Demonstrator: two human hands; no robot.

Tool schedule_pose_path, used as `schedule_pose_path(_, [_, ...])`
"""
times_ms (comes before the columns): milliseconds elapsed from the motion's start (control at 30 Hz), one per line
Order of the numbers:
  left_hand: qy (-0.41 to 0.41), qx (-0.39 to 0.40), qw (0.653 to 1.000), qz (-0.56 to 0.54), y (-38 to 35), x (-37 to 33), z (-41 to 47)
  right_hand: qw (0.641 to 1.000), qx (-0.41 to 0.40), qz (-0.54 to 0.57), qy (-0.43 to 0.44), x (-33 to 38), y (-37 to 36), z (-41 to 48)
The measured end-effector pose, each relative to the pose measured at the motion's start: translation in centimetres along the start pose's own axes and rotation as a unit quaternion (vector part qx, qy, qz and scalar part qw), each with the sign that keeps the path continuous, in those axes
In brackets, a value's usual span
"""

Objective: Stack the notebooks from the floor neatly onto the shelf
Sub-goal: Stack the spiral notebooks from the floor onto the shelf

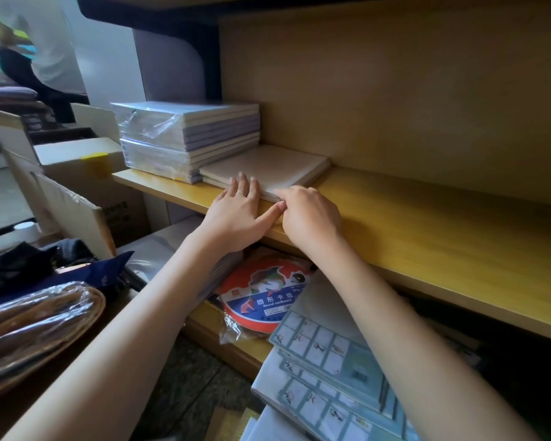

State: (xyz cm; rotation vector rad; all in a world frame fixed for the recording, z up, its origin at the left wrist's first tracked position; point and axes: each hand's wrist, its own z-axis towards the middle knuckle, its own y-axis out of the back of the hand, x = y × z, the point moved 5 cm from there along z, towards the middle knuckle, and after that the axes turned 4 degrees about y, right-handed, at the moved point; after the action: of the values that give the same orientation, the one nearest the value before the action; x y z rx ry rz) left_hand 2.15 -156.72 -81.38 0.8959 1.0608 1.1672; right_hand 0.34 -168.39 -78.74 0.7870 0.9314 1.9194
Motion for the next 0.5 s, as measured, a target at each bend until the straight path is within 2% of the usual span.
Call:
schedule_pose_path(200, [-0.006, -0.015, 1.0, -0.012, 0.0, 0.3, -0.2, 1.0, -0.009, 0.009, -0.001, 0.1, 0.4, -0.2])
schedule_pose_path(400, [0.02, -0.015, 0.999, -0.037, -0.3, -0.2, -0.9, 0.997, 0.07, 0.011, -0.02, -0.5, -1.1, 0.4])
schedule_pose_path(500, [0.032, -0.011, 0.999, -0.037, -0.5, -0.2, -0.8, 0.998, 0.056, -0.004, -0.016, -0.3, -0.5, 0.2])
